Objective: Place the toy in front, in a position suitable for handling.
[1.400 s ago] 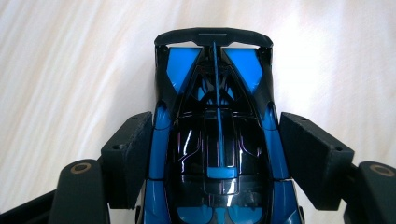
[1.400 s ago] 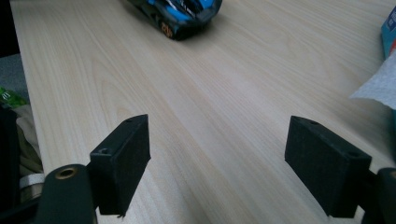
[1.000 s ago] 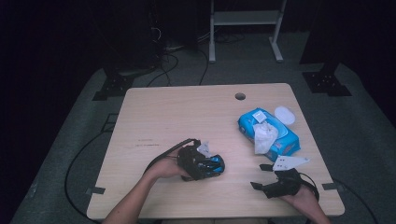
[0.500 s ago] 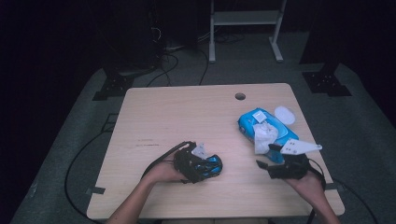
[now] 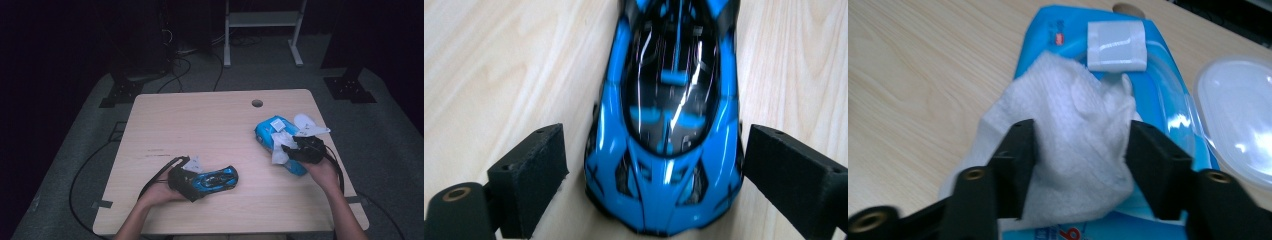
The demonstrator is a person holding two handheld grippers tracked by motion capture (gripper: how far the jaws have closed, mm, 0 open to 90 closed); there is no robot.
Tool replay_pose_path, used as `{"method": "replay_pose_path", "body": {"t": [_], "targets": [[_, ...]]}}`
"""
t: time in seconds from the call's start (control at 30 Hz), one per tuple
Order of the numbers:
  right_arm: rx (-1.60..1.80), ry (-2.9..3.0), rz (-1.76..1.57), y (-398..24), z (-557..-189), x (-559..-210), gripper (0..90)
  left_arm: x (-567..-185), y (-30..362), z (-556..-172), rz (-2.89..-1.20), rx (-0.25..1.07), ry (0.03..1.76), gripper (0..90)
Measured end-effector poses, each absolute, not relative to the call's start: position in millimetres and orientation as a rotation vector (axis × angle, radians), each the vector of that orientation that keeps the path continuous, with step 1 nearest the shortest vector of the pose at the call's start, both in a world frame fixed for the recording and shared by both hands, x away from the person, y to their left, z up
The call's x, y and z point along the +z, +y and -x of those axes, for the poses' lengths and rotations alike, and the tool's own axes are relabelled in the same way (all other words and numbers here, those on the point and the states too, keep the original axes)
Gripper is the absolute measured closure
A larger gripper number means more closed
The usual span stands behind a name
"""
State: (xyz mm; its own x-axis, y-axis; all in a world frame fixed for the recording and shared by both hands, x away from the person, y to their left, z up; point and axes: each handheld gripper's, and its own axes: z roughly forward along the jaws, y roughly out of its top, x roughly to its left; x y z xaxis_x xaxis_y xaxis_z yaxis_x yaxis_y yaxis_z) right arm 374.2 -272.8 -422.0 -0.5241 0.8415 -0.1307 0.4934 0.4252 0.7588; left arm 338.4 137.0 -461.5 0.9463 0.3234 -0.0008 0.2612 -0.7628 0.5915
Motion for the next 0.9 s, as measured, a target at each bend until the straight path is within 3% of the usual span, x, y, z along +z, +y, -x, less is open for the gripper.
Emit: {"method": "replay_pose_path", "body": {"t": [0.13,0.3,0.9], "targets": [[0.926,2.167,-1.149,-278.3,-374.8,-421.2,69.6,-464.7,141.7,-336.9,-2.452,0.119,0.404,20.5],[0.938,2.156,-1.154,-282.0,-374.5,-419.4,81.1,-465.2,141.6,-337.1,-2.450,0.113,0.401,22.5],[1.326,2.139,-0.907,-255.3,-328.6,-359.7,84.8,-464.7,128.5,-336.8,-2.471,0.170,0.319,25.2]]}}
